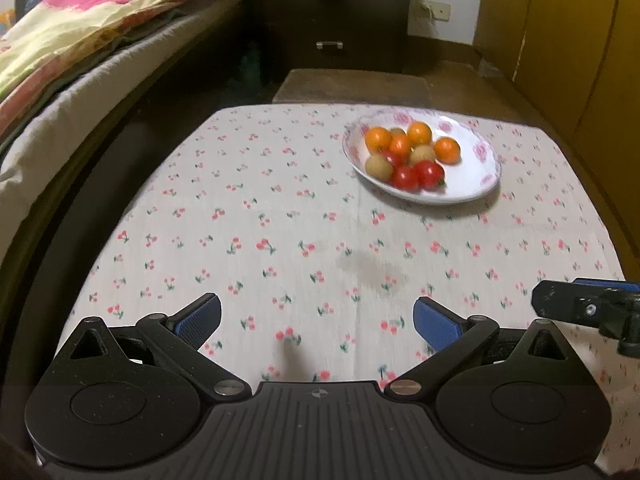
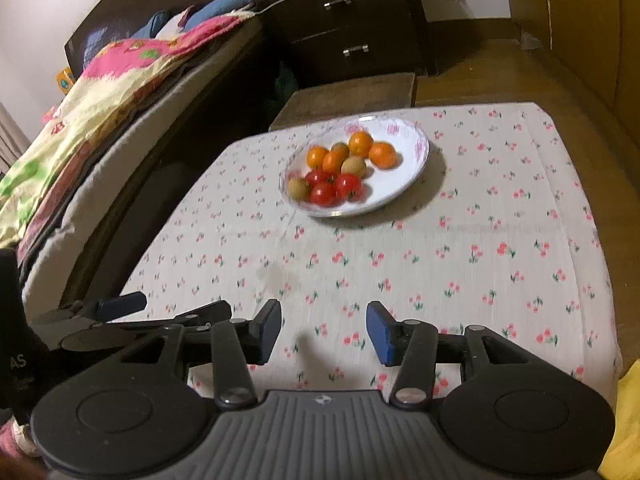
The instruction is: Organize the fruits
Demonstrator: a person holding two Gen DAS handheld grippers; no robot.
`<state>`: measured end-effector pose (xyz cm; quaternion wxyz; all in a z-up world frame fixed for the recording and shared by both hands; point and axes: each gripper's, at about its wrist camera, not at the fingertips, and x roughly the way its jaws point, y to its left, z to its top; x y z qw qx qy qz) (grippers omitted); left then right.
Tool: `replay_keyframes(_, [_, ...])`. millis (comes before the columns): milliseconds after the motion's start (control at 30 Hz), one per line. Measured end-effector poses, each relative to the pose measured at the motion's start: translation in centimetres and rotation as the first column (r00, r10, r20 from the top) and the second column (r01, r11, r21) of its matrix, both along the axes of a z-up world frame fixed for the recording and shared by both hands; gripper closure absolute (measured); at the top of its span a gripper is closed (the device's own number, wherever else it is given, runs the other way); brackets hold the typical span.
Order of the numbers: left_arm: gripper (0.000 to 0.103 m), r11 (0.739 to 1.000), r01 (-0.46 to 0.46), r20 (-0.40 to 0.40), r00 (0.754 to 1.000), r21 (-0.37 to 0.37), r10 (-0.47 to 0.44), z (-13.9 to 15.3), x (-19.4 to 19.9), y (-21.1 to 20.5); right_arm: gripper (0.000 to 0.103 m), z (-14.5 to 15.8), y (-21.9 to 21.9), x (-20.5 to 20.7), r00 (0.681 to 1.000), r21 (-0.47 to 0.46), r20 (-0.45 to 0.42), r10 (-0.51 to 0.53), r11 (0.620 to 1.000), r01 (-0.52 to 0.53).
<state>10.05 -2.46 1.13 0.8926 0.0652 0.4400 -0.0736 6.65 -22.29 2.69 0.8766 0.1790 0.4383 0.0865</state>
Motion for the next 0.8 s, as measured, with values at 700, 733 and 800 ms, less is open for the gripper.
replay_keyframes(700, [0.000,0.999,0.030,-0.020,0.999,0.020,-0.030,-0.3,-3.2,0.0,0.054,-1.6,1.2,-3.2,0.998,-0.055,-0.069,0.009,0.998,-0.013])
replay_keyframes(733, [0.000,0.999,0.031,-0.021,0.999,0.020,-0.031,-0.3,-3.3,0.0,0.054,-1.6,1.3,-3.3,0.998,-0.054,-0.069,0.010,0.998,-0.014])
replay_keyframes(800, [0.000,0.999,0.034,-0.022,0.999,0.024,-0.034,-0.4,-3.5,-0.1,0.054,-1.6,1.4,-3.4,0.998,-0.052,-0.068,0.012,0.999,-0.016])
